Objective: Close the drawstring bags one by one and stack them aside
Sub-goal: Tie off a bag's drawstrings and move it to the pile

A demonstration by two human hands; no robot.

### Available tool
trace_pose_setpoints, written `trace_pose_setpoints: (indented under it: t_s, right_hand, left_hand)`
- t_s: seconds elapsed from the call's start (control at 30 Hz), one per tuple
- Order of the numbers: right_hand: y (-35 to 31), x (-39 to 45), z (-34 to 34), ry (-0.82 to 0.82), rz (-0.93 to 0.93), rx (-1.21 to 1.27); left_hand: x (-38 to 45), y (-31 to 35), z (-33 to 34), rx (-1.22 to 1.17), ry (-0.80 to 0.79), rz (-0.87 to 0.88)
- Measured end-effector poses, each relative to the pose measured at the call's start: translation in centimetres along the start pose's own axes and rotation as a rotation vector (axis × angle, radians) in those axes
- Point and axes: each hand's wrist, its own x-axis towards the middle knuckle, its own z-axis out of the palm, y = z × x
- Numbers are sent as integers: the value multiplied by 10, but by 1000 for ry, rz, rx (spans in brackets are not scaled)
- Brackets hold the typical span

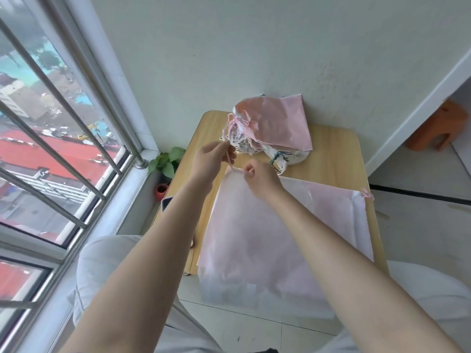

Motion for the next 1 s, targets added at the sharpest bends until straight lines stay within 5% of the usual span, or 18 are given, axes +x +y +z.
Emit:
trace_pose_setpoints:
  t_s: [0.2,0.33,0.47,0.57,0.77,1.0]
  right_hand:
    - [13,2,8,24,53,49]
    - [42,-8,-5,35,118,-132]
    - [75,-22,-24,143,403,-377]
    - [96,-32,-39,57,556,-395]
    - [99,-36,-49,-191,522,-303]
    - [99,-47,-57,-236,448,-374]
  left_hand:
    - [-3,-6,21,619,-296,62]
    - [5,-31,23,1097,-251,154]
    - [8,-55,20,1078,-110,158]
    - [6,-68,22,983,-36,152]
    - [3,-81,23,763,17,34]
    - [-5,-97,21,811,-44,-18]
